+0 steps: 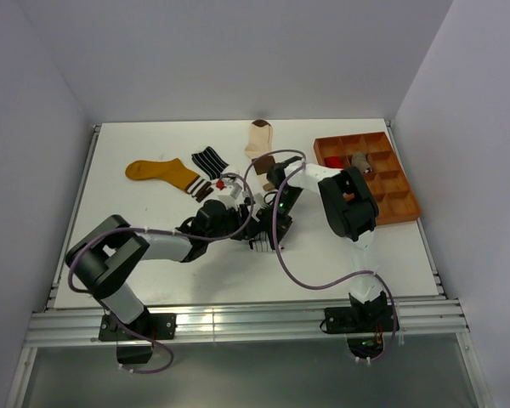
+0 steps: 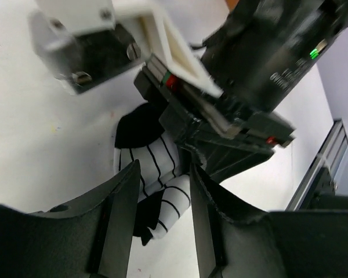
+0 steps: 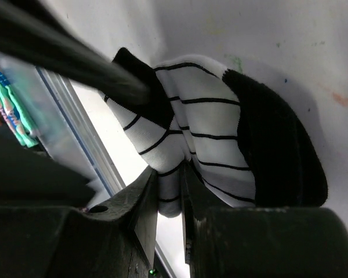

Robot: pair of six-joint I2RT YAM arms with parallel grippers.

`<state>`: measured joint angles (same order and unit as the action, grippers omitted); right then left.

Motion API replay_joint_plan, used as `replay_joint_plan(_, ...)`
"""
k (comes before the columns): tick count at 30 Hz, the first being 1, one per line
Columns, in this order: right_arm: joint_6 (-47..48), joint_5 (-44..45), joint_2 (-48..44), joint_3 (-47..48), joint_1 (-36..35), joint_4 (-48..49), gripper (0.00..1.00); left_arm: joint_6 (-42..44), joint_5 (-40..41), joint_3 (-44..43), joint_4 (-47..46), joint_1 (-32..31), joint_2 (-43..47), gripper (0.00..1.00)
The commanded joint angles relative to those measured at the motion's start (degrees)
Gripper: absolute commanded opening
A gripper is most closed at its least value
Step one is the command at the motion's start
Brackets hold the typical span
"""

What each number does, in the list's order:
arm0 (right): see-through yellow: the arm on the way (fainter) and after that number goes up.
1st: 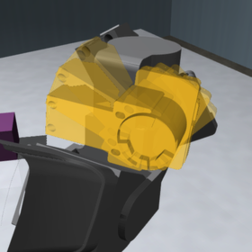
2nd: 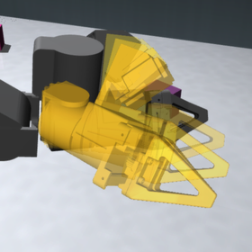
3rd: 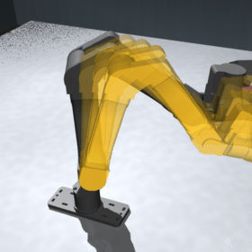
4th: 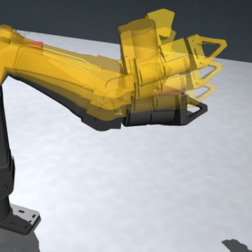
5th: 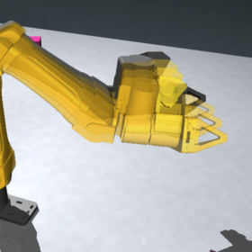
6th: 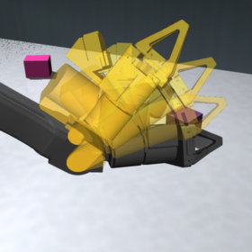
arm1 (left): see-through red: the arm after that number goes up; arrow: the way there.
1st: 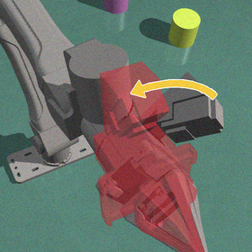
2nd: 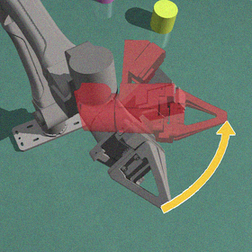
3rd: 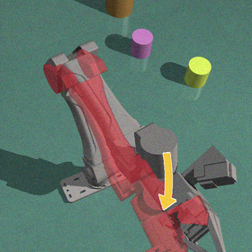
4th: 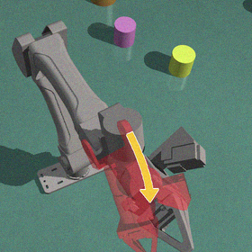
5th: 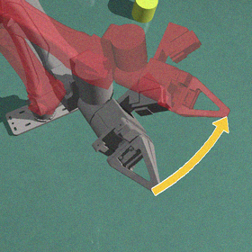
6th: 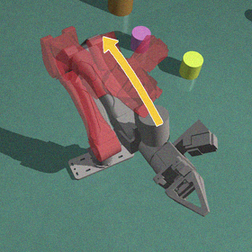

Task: Roll the socks
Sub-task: Roll the sock at the center of the board.

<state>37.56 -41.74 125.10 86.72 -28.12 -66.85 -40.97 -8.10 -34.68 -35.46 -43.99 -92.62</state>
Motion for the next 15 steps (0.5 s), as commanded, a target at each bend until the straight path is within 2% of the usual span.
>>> replay_joint_plan(1,2.7,11.0,4.0,-1.6,0.3,5.1,0.16,2.9,-6.7,-2.5,-7.0,-0.1,-3.9,0.46)
replay_joint_plan(8,1.6,11.1,4.6,-0.8,0.5,5.2,0.16,2.4,-11.6,-5.0,-8.4,-0.1,-9.9,0.47)
replay_joint_plan(15,0.1,11.1,4.6,-0.5,1.6,5.0,0.16,0.4,-9.8,-2.1,-8.2,-0.1,-12.1,0.46)
